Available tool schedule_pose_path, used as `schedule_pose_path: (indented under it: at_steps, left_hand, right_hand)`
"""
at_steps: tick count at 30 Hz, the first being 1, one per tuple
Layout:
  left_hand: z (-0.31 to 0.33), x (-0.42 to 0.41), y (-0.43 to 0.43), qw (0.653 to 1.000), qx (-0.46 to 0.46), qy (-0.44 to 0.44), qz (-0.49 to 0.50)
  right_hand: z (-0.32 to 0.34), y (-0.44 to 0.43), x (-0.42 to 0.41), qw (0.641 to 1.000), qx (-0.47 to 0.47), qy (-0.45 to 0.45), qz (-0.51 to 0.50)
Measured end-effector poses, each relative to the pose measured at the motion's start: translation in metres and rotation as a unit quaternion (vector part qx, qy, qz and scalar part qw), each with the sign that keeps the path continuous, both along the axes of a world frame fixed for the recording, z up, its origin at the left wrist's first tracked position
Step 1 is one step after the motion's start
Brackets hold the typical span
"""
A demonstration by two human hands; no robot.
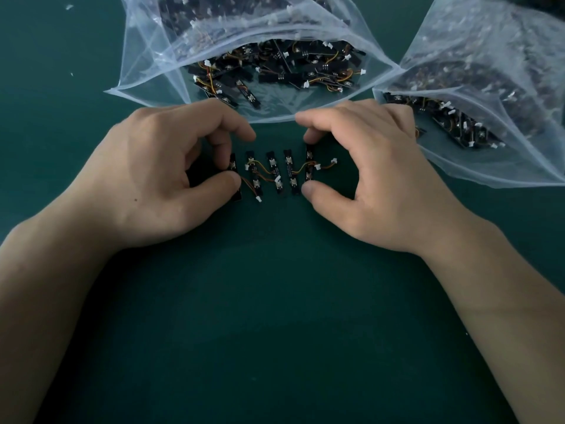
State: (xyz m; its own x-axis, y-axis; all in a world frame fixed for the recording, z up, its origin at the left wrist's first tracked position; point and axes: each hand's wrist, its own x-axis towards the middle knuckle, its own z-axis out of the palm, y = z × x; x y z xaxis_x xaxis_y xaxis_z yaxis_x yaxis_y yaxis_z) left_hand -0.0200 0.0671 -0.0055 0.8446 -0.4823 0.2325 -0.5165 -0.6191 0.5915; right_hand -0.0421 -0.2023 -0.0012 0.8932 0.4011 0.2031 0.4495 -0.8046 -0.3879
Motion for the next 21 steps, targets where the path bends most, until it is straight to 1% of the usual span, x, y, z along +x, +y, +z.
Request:
schedule_pose_path:
  at_steps: [12, 15, 18, 19, 21]
  left_hand:
    - [0.001, 0.000, 0.000, 1.000, 0.001, 0.004, 0.001]
    - [0.001, 0.000, 0.000, 1.000, 0.002, 0.003, 0.001]
    - [0.001, 0.000, 0.000, 1.000, -0.006, 0.001, 0.003]
    - [0.000, 0.000, 0.000, 1.000, -0.011, 0.001, 0.003]
    - [0.000, 0.000, 0.000, 1.000, -0.022, -0.001, 0.001]
  right_hand:
    - [0.000, -0.002, 0.000, 1.000, 0.020, -0.013, 0.019]
    - [0.000, -0.003, 0.000, 0.998, 0.055, -0.022, 0.014]
    - [0.001, -0.009, 0.004, 0.988, 0.139, -0.056, -0.032]
    - [0.001, -0.014, 0.007, 0.985, 0.149, -0.066, -0.057]
    - [0.002, -0.023, 0.010, 0.984, 0.120, -0.070, -0.111]
